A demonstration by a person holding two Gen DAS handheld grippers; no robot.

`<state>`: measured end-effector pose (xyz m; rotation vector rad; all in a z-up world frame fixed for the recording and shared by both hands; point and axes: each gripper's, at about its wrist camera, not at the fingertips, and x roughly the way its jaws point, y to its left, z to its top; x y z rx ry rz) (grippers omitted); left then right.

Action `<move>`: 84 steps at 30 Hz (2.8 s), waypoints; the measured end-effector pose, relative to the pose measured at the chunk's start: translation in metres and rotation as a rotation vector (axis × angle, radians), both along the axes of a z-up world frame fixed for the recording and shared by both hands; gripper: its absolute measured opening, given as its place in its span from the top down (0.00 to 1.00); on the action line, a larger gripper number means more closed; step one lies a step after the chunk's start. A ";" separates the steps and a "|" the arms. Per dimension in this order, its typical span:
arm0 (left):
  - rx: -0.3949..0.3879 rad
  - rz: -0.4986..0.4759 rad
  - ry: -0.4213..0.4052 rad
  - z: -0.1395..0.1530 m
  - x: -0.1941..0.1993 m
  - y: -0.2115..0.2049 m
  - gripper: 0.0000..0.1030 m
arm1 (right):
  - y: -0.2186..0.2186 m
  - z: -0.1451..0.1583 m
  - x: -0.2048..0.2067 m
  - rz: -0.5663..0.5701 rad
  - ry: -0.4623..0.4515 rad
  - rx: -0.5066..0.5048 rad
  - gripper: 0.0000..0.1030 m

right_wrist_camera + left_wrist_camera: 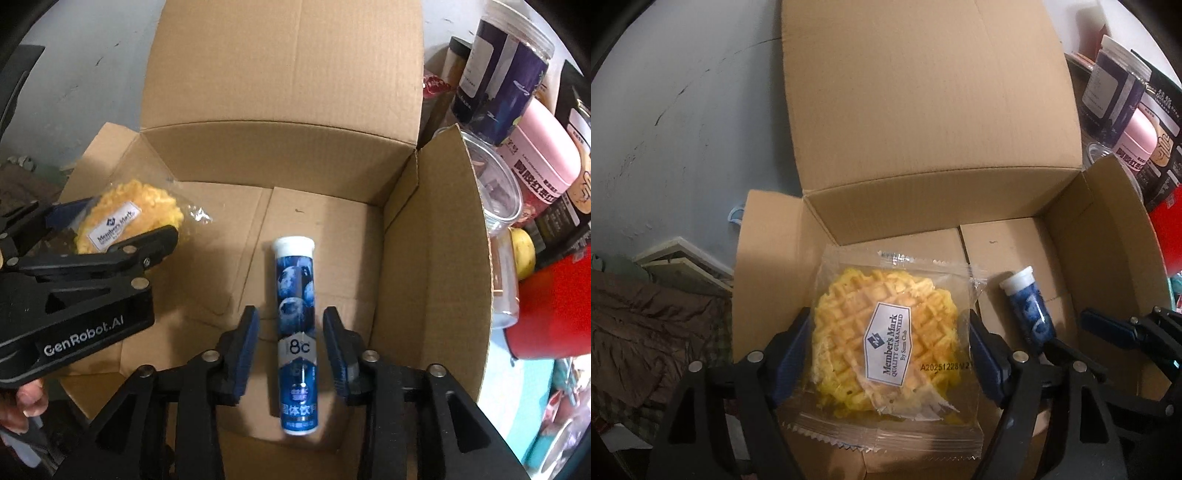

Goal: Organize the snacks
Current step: 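Carry the waffle with the left gripper while the right carries the tube into the box, then release the waffle and tube in the box and withdraw both grippers, then grasp the red-white spicy strip packet with the left gripper while the right grasps the red candy packet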

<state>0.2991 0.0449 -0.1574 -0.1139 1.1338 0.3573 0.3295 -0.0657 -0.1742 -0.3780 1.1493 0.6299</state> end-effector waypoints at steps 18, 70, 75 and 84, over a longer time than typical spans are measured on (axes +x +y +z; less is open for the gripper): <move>0.016 0.034 -0.181 0.089 -0.065 0.000 0.24 | -0.027 0.081 -0.041 -0.031 -0.110 0.071 0.55; 0.073 -0.095 -0.427 0.196 -0.258 -0.107 0.19 | -0.156 0.212 -0.220 -0.113 -0.380 0.225 0.21; 0.028 -0.114 -0.380 0.167 -0.262 -0.108 0.19 | -0.161 0.187 -0.226 -0.116 -0.337 0.201 0.21; -0.019 -0.171 -0.292 0.119 -0.260 -0.116 0.19 | -0.166 0.129 -0.224 -0.146 -0.217 0.155 0.21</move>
